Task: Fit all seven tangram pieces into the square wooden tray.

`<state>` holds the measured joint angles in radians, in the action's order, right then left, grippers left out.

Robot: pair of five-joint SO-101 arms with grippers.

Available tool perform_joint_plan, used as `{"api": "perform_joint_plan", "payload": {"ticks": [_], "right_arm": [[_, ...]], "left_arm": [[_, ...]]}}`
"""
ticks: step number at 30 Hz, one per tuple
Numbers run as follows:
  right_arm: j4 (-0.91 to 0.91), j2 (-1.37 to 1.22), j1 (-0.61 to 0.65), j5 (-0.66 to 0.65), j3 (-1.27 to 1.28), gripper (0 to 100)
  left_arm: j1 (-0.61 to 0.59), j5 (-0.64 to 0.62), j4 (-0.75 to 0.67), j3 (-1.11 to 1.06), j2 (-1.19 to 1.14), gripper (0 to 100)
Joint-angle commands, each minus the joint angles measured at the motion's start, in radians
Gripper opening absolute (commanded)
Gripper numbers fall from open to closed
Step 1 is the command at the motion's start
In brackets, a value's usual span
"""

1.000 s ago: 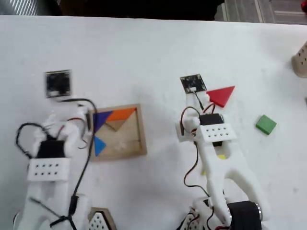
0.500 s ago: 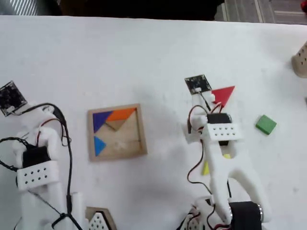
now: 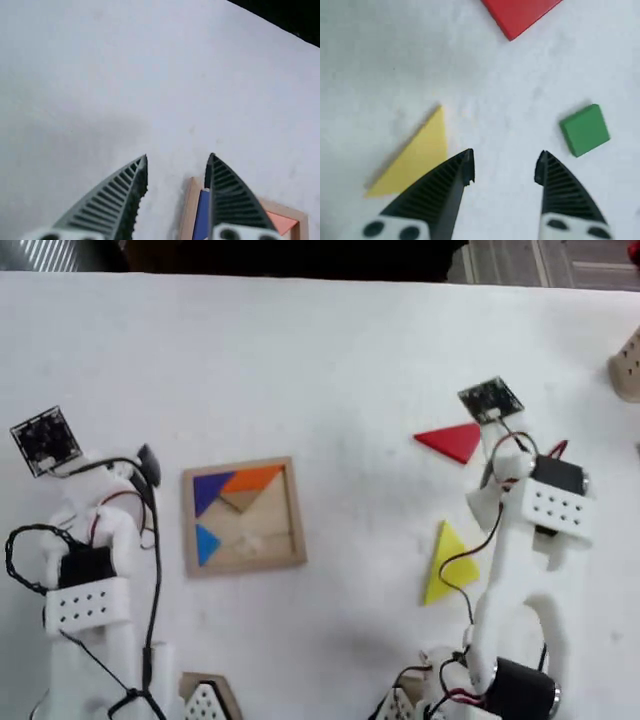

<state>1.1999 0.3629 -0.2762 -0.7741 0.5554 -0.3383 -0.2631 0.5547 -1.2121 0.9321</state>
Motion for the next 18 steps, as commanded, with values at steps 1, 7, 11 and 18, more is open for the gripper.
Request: {"api": "perform_joint_plan", "payload": {"ticks": [1,7,11,18], "right_arm": [[-0.022,-0.051,-0.110,-0.299,-0.103,24.1],[-0.018,-0.260,-0.199,-0.399,-0.282,28.8],[-0.018,-0.407,-0.205,-0.476,-0.374,28.8],[-0.018,-0.636,-0.216,-0.552,-0.572,28.8]], "left_arm": [[0.012,0.009,-0.026,-0.006,0.027,21],[0.012,0.055,-0.018,-0.009,0.027,21],[0.012,0.074,-0.017,-0.011,0.027,21],[0.018,0.080,-0.025,-0.025,0.027,21]]}}
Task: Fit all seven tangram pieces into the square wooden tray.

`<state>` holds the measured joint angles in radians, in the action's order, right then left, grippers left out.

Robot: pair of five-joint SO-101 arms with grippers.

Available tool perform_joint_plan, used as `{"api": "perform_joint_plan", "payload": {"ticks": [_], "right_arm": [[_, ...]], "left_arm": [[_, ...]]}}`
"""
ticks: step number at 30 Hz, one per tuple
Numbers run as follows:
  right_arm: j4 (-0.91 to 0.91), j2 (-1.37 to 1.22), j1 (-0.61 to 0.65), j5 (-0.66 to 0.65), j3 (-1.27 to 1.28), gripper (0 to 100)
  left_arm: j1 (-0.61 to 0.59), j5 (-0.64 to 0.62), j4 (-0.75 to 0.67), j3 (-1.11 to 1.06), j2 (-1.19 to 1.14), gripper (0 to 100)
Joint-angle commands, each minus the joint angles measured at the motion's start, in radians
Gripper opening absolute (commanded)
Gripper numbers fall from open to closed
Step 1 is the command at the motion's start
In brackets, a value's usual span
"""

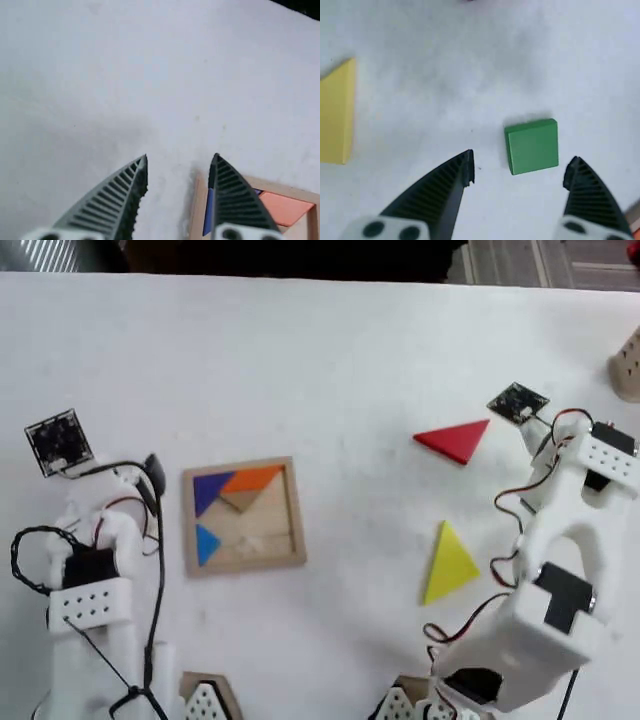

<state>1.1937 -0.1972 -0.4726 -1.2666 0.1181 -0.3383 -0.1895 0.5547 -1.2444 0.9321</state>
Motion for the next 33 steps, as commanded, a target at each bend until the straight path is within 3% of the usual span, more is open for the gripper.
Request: {"api": "perform_joint_plan", "payload": {"ticks": [1,6,11,21,24,28,33], "right_arm": [[-0.012,-0.105,-0.024,-0.075,-0.164,28.8],[-0.008,-0.231,-0.053,-0.114,-0.287,28.8],[0.096,-0.329,-0.093,-0.232,-0.359,28.8],[0.107,-0.478,-0.094,-0.238,-0.437,28.6],[0.107,-0.501,-0.102,-0.236,-0.459,21.3],[0.108,-0.513,-0.102,-0.235,-0.496,2.2],[0.168,-0.506,-0.111,-0.233,-0.563,4.7]], "left_arm": [[0.030,0.006,-0.025,0.006,0.027,21],[0.051,0.048,-0.025,0.005,0.027,21],[0.064,0.057,-0.041,-0.006,0.027,21],[0.067,0.057,-0.043,-0.006,0.027,21],[0.067,0.057,-0.043,-0.006,0.027,21],[0.067,0.057,-0.044,-0.006,0.027,21],[0.067,0.057,-0.043,-0.006,0.027,21]]}}
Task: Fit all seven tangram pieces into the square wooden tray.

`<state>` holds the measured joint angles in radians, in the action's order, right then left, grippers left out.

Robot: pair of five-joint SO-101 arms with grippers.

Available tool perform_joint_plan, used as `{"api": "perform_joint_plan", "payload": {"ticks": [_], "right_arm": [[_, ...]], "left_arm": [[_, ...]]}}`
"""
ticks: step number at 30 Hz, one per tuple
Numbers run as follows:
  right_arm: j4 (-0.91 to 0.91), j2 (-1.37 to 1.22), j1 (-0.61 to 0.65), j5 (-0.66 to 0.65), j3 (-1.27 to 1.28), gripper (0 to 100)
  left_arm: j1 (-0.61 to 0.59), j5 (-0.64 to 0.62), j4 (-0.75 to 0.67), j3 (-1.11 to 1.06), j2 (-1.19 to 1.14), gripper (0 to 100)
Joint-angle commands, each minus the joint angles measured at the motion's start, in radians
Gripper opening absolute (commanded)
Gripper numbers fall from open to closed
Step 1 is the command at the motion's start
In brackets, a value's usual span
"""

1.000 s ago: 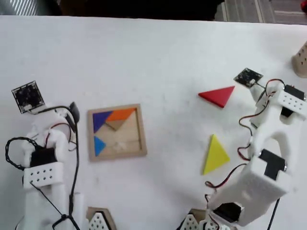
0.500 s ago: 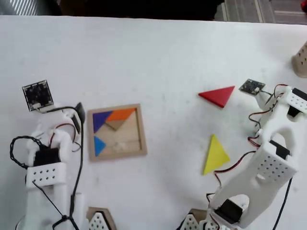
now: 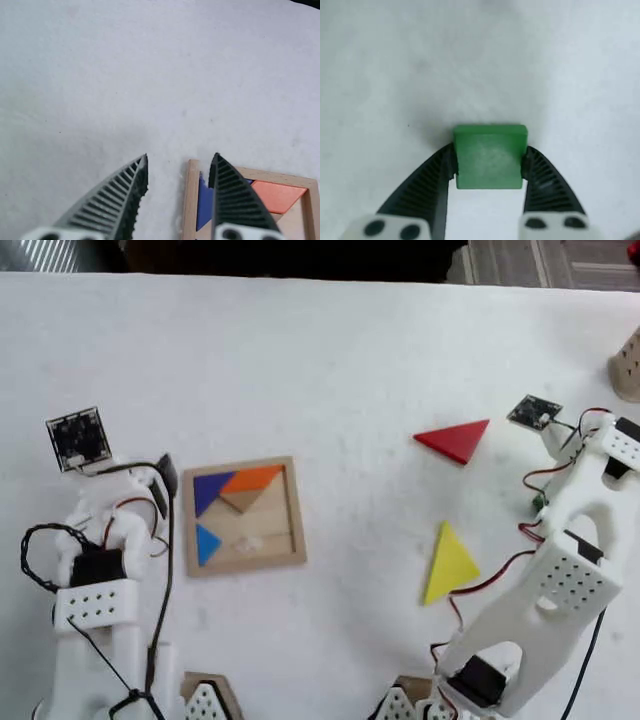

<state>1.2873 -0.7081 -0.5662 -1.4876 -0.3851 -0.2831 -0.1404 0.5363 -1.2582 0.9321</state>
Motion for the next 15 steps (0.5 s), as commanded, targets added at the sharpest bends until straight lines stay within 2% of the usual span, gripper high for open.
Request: {"api": "perform_joint_plan", "payload": {"ticks": [1,4,7,10,15], "right_arm": [[0.116,0.005,-0.018,-0.012,-0.087,3.9],[0.282,0.005,-0.010,0.020,-0.199,1.5],[0.437,0.005,0.018,0.155,-0.327,1.7],[0.435,0.021,0.038,0.381,-0.384,1.7],[0.437,0.131,0.091,0.512,-0.284,1.7]], "left_arm": [[0.012,0.008,-0.025,0.008,0.027,21],[0.012,0.008,-0.025,0.008,0.027,21],[0.012,0.008,-0.025,0.008,0.027,21],[0.010,0.008,-0.025,0.008,0.027,21],[0.010,0.008,-0.025,0.008,0.027,21]]}}
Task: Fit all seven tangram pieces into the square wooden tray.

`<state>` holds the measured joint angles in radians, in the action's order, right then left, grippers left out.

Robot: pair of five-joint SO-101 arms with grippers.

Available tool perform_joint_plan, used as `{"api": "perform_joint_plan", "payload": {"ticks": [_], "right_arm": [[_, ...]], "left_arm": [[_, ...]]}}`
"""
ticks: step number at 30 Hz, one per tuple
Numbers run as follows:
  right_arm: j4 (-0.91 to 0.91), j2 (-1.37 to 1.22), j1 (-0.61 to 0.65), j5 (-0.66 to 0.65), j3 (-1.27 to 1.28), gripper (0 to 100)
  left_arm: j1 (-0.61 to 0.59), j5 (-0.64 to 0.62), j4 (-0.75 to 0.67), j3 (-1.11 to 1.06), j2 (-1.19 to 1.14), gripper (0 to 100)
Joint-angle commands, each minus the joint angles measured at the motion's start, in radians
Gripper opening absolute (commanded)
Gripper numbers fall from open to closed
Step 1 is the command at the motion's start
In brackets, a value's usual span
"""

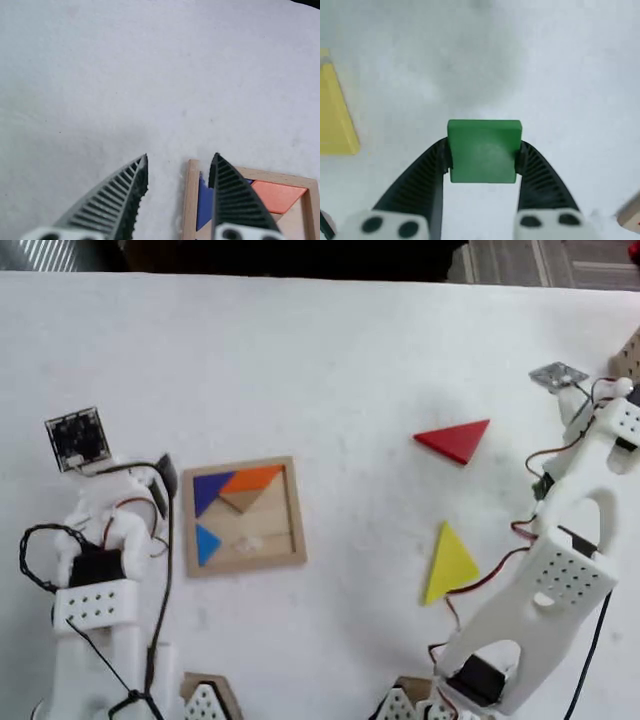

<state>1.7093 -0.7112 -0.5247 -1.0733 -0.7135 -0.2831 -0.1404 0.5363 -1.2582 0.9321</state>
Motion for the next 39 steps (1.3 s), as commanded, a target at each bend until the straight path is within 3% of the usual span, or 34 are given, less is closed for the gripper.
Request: {"api": "perform_joint_plan", "payload": {"ticks": [1,10,21,25,30,35,39], "right_arm": [[0.015,0.168,0.064,0.114,0.087,1.7],[0.012,0.550,0.300,0.215,0.486,1.7],[-0.022,0.679,0.809,0.552,0.655,1.7],[-0.117,0.680,1.018,0.669,0.706,1.7],[-0.295,0.679,1.228,0.723,0.806,1.7],[-0.492,0.679,1.359,0.721,0.948,1.7],[-0.630,0.679,1.392,0.721,1.031,1.8]], "left_arm": [[0.010,0.008,-0.025,0.008,0.027,21],[0.010,0.008,-0.026,0.008,0.027,21],[0.007,0.008,-0.028,0.008,0.027,21],[0.005,0.008,-0.028,0.008,0.027,21],[0.004,0.008,-0.028,0.008,0.027,21],[-0.018,0.008,-0.029,0.008,0.027,21],[-0.018,0.008,-0.029,0.009,0.027,21]]}}
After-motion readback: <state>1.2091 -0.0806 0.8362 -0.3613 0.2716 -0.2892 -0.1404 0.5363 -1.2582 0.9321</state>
